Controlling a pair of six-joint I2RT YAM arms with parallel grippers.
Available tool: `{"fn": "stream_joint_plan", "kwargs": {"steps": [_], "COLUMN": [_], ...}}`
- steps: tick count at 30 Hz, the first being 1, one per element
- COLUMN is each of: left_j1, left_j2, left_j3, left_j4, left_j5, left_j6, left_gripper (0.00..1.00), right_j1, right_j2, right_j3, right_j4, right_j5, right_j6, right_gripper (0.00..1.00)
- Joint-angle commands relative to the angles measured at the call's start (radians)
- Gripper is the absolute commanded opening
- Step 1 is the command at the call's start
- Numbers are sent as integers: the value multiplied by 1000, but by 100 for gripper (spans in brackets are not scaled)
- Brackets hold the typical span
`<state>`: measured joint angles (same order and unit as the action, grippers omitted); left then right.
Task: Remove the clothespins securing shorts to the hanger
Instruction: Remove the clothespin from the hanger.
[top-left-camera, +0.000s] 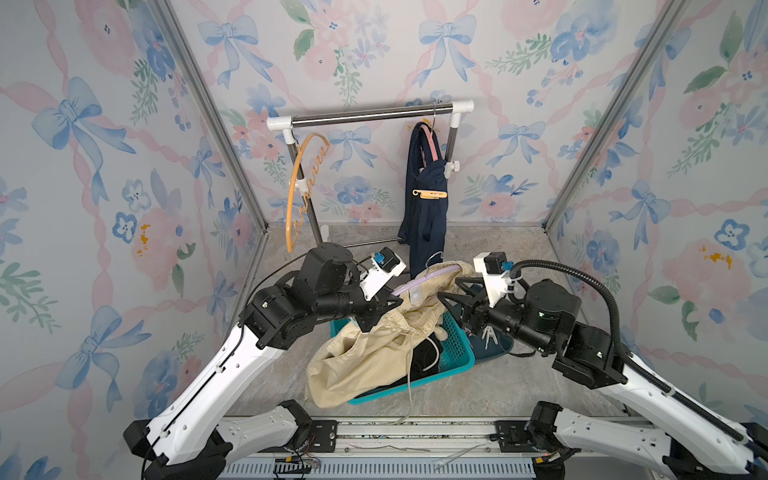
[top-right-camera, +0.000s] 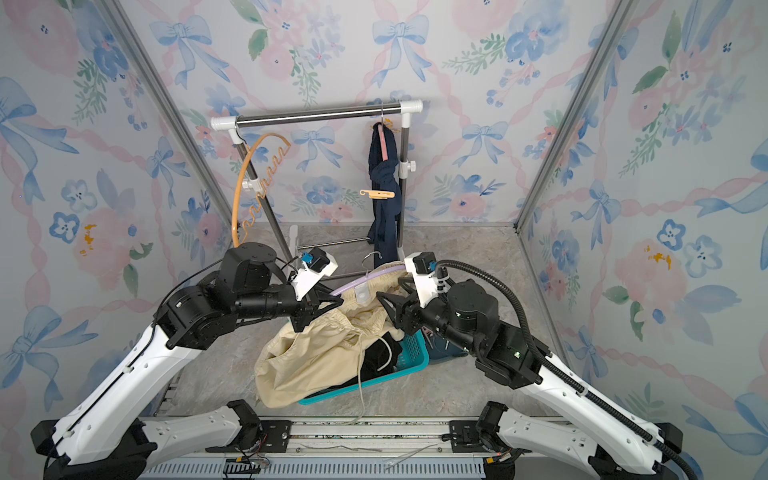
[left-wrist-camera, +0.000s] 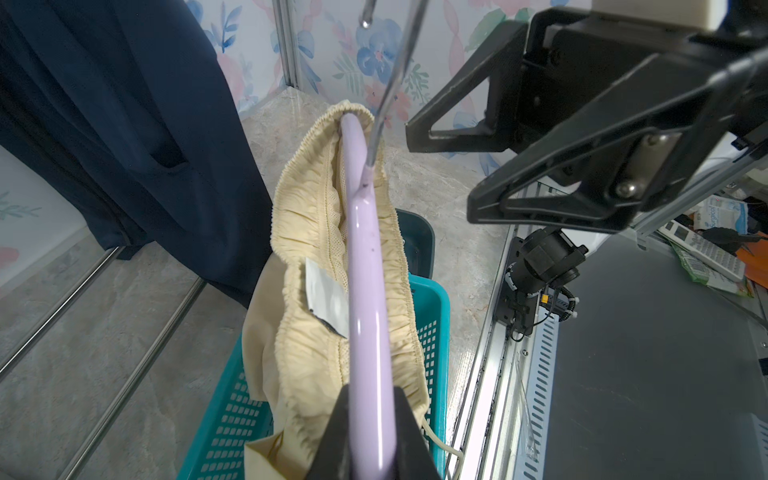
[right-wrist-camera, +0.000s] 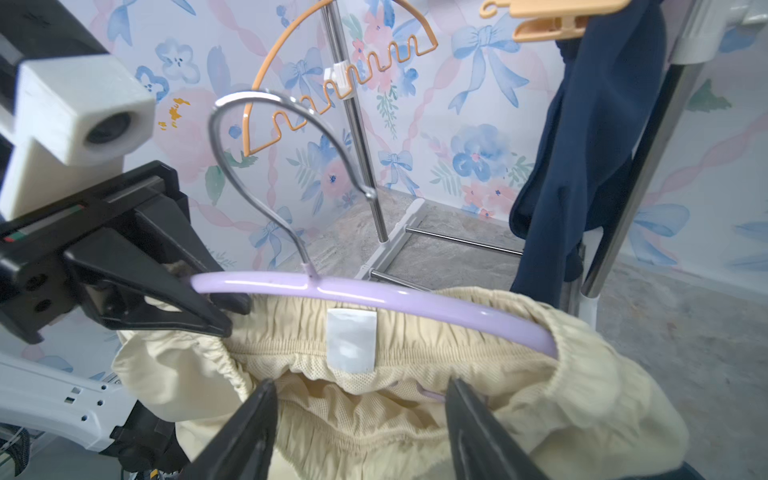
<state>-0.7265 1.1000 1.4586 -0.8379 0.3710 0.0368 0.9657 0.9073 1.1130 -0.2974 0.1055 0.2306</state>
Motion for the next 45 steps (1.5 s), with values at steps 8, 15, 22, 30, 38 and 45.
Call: {"fn": "stream_joint_plan", "kwargs": {"steps": [8, 15, 22, 30, 38, 45], "left_j1": [-9, -13, -19, -24, -24, -24], "left_j2": [-11, -6, -2, 6, -45, -189], "left_j3": [3, 9, 6, 16, 1, -76], "left_j4": [116, 122, 125, 133, 132, 153], "left_j5": [22, 39, 45, 39, -60, -275], "left_j6": [-24, -20, -26, -35, -75, -180], "left_gripper": [0, 0, 0, 0, 49, 86], "right_j1": [23, 22, 22, 22, 18, -6], "right_j2": [89, 140, 154, 182, 157, 125], "right_j3": [25, 38, 34, 55, 28, -19], "right_j4": [239, 282, 299, 253, 272, 327], "right_j5": [18, 39, 22, 15, 29, -11], "right_j6": [-126, -141, -142, -149, -172, -166], "right_gripper": [60, 49, 33, 9, 0, 0]}}
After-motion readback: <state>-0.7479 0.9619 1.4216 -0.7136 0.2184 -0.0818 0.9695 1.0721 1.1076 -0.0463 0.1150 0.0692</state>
